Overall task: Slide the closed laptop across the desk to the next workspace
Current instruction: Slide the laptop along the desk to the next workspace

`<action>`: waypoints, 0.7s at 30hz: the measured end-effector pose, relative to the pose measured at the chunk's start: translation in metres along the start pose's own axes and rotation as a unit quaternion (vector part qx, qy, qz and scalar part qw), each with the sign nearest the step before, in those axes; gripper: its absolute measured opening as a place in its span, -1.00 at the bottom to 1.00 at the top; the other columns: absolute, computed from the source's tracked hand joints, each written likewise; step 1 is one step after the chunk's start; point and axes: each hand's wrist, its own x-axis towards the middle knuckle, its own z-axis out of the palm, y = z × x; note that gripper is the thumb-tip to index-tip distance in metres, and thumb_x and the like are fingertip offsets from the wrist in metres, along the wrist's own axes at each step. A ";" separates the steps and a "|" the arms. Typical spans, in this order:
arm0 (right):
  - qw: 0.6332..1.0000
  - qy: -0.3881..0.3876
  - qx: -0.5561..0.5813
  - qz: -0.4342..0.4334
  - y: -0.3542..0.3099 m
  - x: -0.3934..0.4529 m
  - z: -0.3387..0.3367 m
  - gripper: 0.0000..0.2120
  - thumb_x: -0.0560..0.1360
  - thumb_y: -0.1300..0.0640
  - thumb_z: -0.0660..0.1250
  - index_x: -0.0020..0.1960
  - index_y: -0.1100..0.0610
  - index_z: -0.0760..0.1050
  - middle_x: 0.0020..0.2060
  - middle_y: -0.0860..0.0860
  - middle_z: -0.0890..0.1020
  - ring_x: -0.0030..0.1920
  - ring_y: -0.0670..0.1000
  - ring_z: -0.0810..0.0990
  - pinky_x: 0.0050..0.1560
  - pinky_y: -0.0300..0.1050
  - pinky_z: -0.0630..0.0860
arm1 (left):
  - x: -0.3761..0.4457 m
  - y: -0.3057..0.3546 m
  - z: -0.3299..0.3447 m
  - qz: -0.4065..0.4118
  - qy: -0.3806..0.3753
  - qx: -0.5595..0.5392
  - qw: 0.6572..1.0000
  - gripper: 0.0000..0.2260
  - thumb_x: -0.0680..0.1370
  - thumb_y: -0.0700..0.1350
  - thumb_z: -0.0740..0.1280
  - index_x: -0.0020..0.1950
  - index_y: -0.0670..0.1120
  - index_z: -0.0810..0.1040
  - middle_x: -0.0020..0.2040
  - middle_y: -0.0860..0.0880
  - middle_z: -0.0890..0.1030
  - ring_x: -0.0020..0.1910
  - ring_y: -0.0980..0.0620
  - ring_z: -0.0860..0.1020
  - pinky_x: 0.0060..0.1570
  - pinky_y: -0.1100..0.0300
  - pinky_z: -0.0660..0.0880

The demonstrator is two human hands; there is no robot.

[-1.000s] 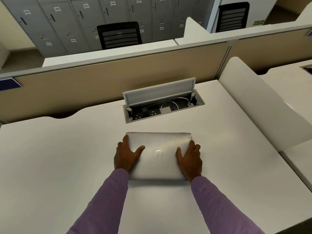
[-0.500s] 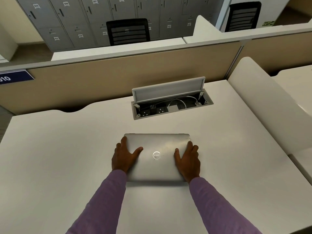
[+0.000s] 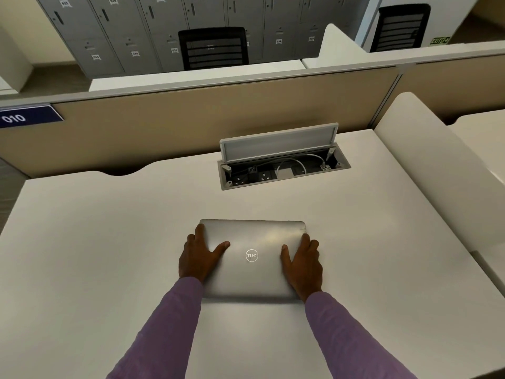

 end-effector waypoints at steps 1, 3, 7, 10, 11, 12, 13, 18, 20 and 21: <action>1.000 -0.002 -0.002 0.001 0.000 -0.001 0.000 -0.40 0.57 -0.19 0.23 0.44 0.17 0.22 0.13 0.14 0.38 0.09 0.23 0.52 -0.11 0.09 0.55 | -0.001 -0.002 0.000 0.000 0.000 0.002 1.000 -0.13 0.39 0.44 0.37 0.55 0.08 0.15 0.35 -0.13 0.46 0.35 -0.21 0.46 0.19 -0.13 0.47; 1.000 -0.007 -0.003 0.002 -0.001 -0.003 0.001 -0.40 0.58 -0.19 0.22 0.44 0.17 0.22 0.14 0.14 0.38 0.10 0.23 0.52 -0.10 0.10 0.55 | -0.001 -0.005 0.001 0.001 0.002 0.006 1.000 -0.13 0.38 0.45 0.36 0.54 0.08 0.15 0.33 -0.13 0.47 0.34 -0.22 0.46 0.18 -0.13 0.47; 1.000 -0.011 -0.004 0.002 -0.002 -0.005 0.002 -0.40 0.58 -0.18 0.22 0.45 0.17 0.22 0.14 0.14 0.39 0.11 0.23 0.52 -0.09 0.09 0.55 | -0.001 -0.008 0.000 0.005 0.001 0.014 1.000 -0.13 0.38 0.46 0.36 0.54 0.08 0.15 0.32 -0.13 0.47 0.32 -0.22 0.47 0.17 -0.13 0.48; 1.000 -0.014 -0.009 0.003 -0.005 -0.007 0.002 -0.39 0.58 -0.18 0.22 0.46 0.18 0.22 0.15 0.14 0.39 0.11 0.23 0.52 -0.10 0.10 0.55 | -0.001 -0.010 -0.001 0.009 0.001 0.027 1.000 -0.14 0.39 0.46 0.34 0.54 0.06 0.15 0.30 -0.14 0.47 0.30 -0.23 0.48 0.15 -0.12 0.49; 1.000 -0.014 -0.013 0.004 -0.005 -0.007 0.002 -0.39 0.58 -0.18 0.22 0.46 0.18 0.22 0.15 0.15 0.39 0.11 0.23 0.52 -0.10 0.10 0.55 | -0.001 -0.010 -0.001 0.013 0.001 0.036 0.999 -0.14 0.40 0.46 0.33 0.54 0.05 0.15 0.29 -0.15 0.48 0.28 -0.24 0.49 0.14 -0.12 0.49; 1.000 -0.015 -0.016 0.003 -0.005 -0.008 0.002 -0.39 0.58 -0.18 0.22 0.46 0.19 0.22 0.15 0.15 0.39 0.11 0.23 0.52 -0.11 0.10 0.56 | -0.001 -0.010 -0.001 0.017 0.000 0.046 0.999 -0.15 0.41 0.46 0.32 0.54 0.04 0.15 0.28 -0.15 0.48 0.27 -0.25 0.49 0.13 -0.12 0.50; 1.000 -0.016 -0.019 0.002 -0.005 -0.009 0.002 -0.39 0.59 -0.18 0.21 0.46 0.20 0.22 0.15 0.16 0.39 0.11 0.24 0.52 -0.12 0.10 0.56 | -0.001 -0.010 -0.001 0.021 0.000 0.057 0.998 -0.15 0.42 0.45 0.31 0.53 0.02 0.15 0.26 -0.16 0.49 0.25 -0.26 0.50 0.11 -0.13 0.50; 0.999 -0.021 -0.047 -0.006 -0.005 -0.012 0.001 -0.38 0.60 -0.18 0.19 0.47 0.23 0.23 0.16 0.17 0.40 0.10 0.22 0.51 -0.16 0.09 0.57 | -0.002 -0.010 0.000 0.037 0.004 0.081 0.996 -0.16 0.45 0.44 0.30 0.54 -0.02 0.16 0.24 -0.18 0.50 0.20 -0.27 0.52 0.06 -0.12 0.51; 0.998 -0.022 -0.059 -0.010 -0.004 -0.012 0.001 -0.37 0.60 -0.19 0.19 0.47 0.23 0.23 0.15 0.17 0.41 0.09 0.22 0.52 -0.19 0.08 0.58 | -0.003 -0.011 0.000 0.040 0.006 0.089 0.995 -0.16 0.45 0.44 0.29 0.54 -0.03 0.16 0.23 -0.17 0.51 0.18 -0.27 0.52 0.04 -0.11 0.50; 0.998 -0.023 -0.065 -0.013 -0.004 -0.012 0.001 -0.37 0.60 -0.19 0.18 0.47 0.24 0.23 0.15 0.17 0.41 0.08 0.21 0.52 -0.19 0.08 0.58 | -0.003 -0.011 0.000 0.040 0.008 0.095 0.995 -0.16 0.45 0.45 0.28 0.54 -0.03 0.16 0.22 -0.17 0.51 0.17 -0.27 0.52 0.03 -0.10 0.50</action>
